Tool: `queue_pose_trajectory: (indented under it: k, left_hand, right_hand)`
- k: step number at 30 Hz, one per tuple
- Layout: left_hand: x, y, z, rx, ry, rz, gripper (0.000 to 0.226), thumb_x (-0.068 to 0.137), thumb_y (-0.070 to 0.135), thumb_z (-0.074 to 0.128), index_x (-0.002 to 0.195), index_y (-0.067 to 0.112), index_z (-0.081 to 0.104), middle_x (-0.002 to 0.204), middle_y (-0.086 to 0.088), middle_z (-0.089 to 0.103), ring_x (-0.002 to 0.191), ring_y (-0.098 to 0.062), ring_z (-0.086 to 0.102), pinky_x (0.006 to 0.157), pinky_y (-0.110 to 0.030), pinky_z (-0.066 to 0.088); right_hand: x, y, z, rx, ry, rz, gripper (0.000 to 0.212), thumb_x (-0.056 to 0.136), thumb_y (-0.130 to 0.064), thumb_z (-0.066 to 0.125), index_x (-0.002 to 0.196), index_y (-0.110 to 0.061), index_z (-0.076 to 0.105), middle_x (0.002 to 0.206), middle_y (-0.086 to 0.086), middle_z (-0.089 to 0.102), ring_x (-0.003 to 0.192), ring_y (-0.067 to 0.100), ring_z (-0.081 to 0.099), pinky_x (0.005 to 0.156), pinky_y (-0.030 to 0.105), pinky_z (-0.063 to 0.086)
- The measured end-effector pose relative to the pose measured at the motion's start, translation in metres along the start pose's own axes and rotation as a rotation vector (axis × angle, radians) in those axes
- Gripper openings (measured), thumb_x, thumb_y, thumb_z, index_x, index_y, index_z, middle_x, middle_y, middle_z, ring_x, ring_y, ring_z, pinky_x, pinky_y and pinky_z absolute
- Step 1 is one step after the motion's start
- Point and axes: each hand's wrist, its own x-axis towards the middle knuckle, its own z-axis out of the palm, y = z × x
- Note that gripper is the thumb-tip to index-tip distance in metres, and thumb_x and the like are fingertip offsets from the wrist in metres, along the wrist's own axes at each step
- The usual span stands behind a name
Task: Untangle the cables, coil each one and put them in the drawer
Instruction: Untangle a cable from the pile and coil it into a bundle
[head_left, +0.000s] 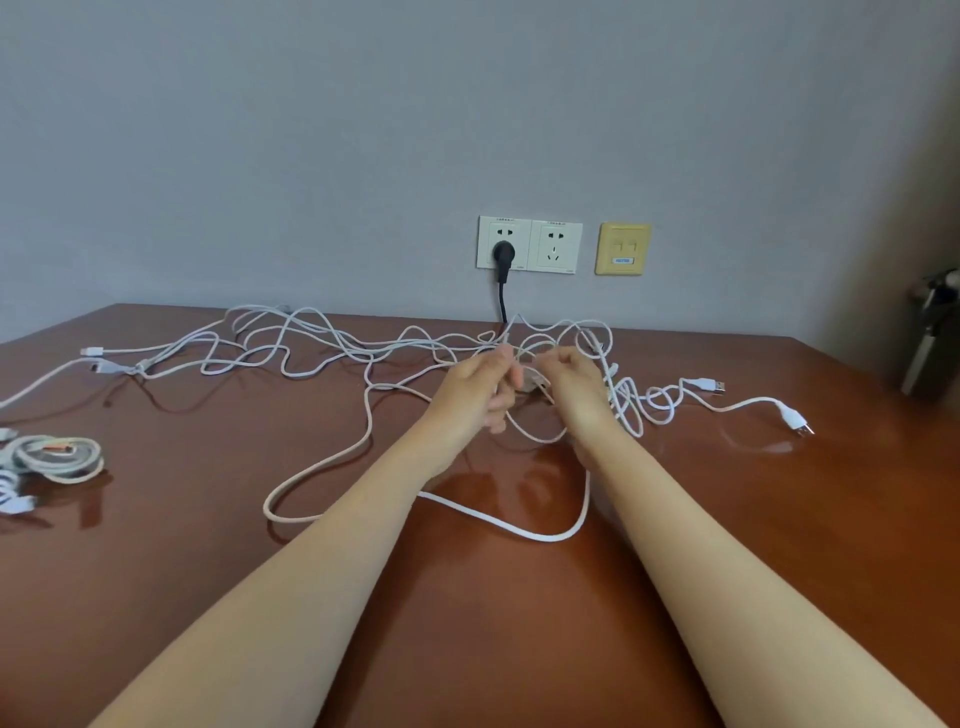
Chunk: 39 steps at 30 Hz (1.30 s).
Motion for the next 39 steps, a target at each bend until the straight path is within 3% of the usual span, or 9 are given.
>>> queue_pose_trajectory:
  k: [4, 6, 12, 15, 19, 23, 26, 32, 39]
  left_hand:
    - [-0.002, 0.014, -0.012, -0.235, -0.135, -0.120, 0.040, 0.101, 0.032, 0.028, 0.066, 0.016, 0.037, 0.046, 0.006, 0.034, 0.031, -0.004, 0.019, 0.036, -0.014, 0.018]
    - [-0.004, 0.022, -0.014, -0.291, -0.223, -0.165, 0.040, 0.101, 0.031, 0.027, 0.065, 0.018, 0.035, 0.046, 0.008, 0.035, 0.029, -0.003, 0.020, 0.034, -0.014, 0.019]
    - [0.004, 0.022, -0.017, -0.432, 0.073, -0.109, 0.039, 0.101, 0.029, 0.031, 0.066, 0.016, 0.042, 0.053, 0.006, 0.043, 0.044, -0.007, 0.043, 0.043, -0.017, 0.038]
    - [0.009, 0.015, -0.032, -0.504, 0.258, -0.102, 0.036, 0.100, 0.031, 0.033, 0.072, 0.018, 0.052, 0.075, 0.004, 0.052, 0.072, -0.009, 0.052, 0.067, -0.022, 0.041]
    - [0.006, 0.013, -0.039, -0.718, 0.189, -0.125, 0.038, 0.101, 0.034, 0.029, 0.081, 0.017, 0.056, 0.095, -0.003, 0.065, 0.089, -0.018, 0.063, 0.078, -0.031, 0.047]
    - [0.003, 0.011, -0.033, -0.653, 0.221, -0.155, 0.038, 0.102, 0.035, 0.027, 0.083, 0.017, 0.055, 0.086, 0.002, 0.067, 0.059, -0.012, 0.062, 0.062, -0.026, 0.049]
    - [0.006, 0.010, -0.029, -0.620, 0.292, -0.163, 0.041, 0.102, 0.039, 0.026, 0.082, 0.017, 0.053, 0.071, 0.004, 0.054, 0.035, -0.006, 0.034, 0.038, -0.014, 0.028]
    - [0.010, 0.008, -0.035, -0.515, 0.308, -0.186, 0.042, 0.102, 0.040, 0.022, 0.083, 0.015, 0.050, 0.055, 0.004, 0.040, 0.028, -0.003, 0.018, 0.029, -0.013, 0.014]
    - [0.012, 0.005, -0.044, -0.496, 0.350, -0.252, 0.042, 0.102, 0.040, 0.022, 0.080, 0.015, 0.047, 0.041, 0.007, 0.031, 0.027, -0.003, 0.016, 0.028, -0.013, 0.013]
  right_hand:
    - [0.002, 0.013, 0.003, -0.201, -0.116, -0.300, 0.047, 0.081, 0.002, 0.058, 0.121, -0.020, 0.050, 0.101, -0.014, 0.053, 0.086, -0.014, 0.052, 0.070, -0.002, 0.037]
    - [-0.001, 0.015, 0.006, -0.194, -0.209, -0.372, 0.043, 0.083, 0.001, 0.057, 0.111, -0.031, 0.051, 0.104, -0.010, 0.057, 0.095, -0.005, 0.055, 0.079, 0.004, 0.040]
    - [-0.006, 0.012, 0.016, 0.147, -0.330, -0.117, 0.029, 0.099, -0.004, 0.035, 0.082, -0.015, 0.056, 0.048, -0.006, 0.056, 0.044, 0.003, 0.054, 0.049, 0.017, 0.048]
    - [-0.006, 0.014, 0.017, 0.126, -0.350, -0.033, 0.029, 0.101, -0.008, 0.032, 0.086, -0.015, 0.056, 0.050, -0.001, 0.038, 0.035, 0.004, 0.034, 0.035, 0.016, 0.033]
    - [-0.016, 0.008, 0.026, -0.033, -0.521, 0.109, 0.028, 0.103, -0.016, 0.029, 0.087, -0.016, 0.052, 0.040, -0.012, 0.026, 0.033, 0.002, 0.021, 0.034, 0.012, 0.023]
    - [-0.026, -0.001, 0.026, -0.210, -0.630, 0.153, 0.028, 0.103, -0.023, 0.032, 0.086, -0.016, 0.054, 0.041, -0.009, 0.025, 0.033, 0.004, 0.020, 0.034, 0.013, 0.025]
    - [-0.030, -0.008, 0.024, -0.390, -0.700, 0.134, 0.032, 0.102, -0.032, 0.031, 0.095, -0.016, 0.058, 0.048, -0.005, 0.029, 0.029, 0.002, 0.023, 0.032, 0.012, 0.023]
    - [-0.033, -0.019, 0.023, -0.715, -0.653, -0.213, 0.016, 0.092, -0.023, 0.055, 0.085, -0.012, 0.063, 0.062, -0.003, 0.045, 0.053, 0.007, 0.040, 0.047, 0.013, 0.032]
    - [-0.029, -0.026, 0.006, -0.542, -0.598, -0.300, 0.008, 0.085, -0.018, 0.066, 0.080, -0.017, 0.072, 0.043, -0.013, 0.039, 0.043, 0.003, 0.037, 0.049, 0.012, 0.030]
